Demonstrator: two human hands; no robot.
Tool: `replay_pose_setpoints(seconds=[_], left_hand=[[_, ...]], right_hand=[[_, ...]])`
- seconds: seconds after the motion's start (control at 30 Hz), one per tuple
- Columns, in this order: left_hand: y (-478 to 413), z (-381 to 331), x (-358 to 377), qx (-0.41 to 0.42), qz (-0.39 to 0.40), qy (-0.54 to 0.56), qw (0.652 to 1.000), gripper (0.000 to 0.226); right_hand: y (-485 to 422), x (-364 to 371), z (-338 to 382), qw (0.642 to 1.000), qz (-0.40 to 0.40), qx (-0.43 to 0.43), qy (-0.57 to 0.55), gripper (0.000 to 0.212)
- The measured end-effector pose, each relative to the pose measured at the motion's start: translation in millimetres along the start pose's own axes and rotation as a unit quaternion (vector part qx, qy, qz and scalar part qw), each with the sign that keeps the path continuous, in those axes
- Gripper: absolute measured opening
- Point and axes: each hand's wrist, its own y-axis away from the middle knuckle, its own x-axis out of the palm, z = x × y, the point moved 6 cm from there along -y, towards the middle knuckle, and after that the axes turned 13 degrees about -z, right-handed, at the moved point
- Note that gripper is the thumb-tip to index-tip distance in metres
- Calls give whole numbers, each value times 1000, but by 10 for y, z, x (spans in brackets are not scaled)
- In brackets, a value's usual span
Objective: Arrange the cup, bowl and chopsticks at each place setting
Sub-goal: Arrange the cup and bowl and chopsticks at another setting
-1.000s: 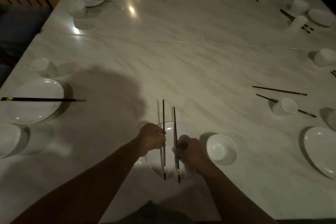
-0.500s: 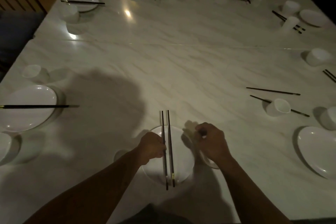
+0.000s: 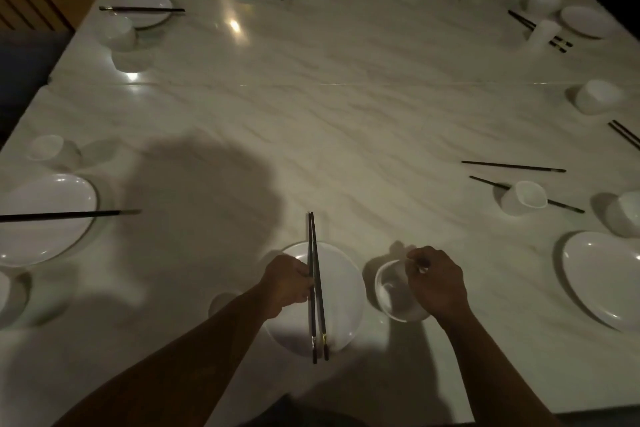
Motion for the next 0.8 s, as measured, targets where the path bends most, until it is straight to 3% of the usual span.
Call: replay_pose_setpoints(seconds=[0.2,0.27,0.4,0.8], left_hand=[[-92,8,27,-14,-35,-4,999,13],[-124,-47,13,39,-75,-86,993,25],[-77,-241,2,152,-147,-264,941,54],[-75,-259,28,156,-172,-214,949,42]], right_hand=[[10,1,-22,1000,8,2,-7,17],[-2,-11,-27,1000,3,8,-9,16],[-5,-10,-17,1000,6,4,-2,16],[9,7,-61,1000,21,-6,2,19]])
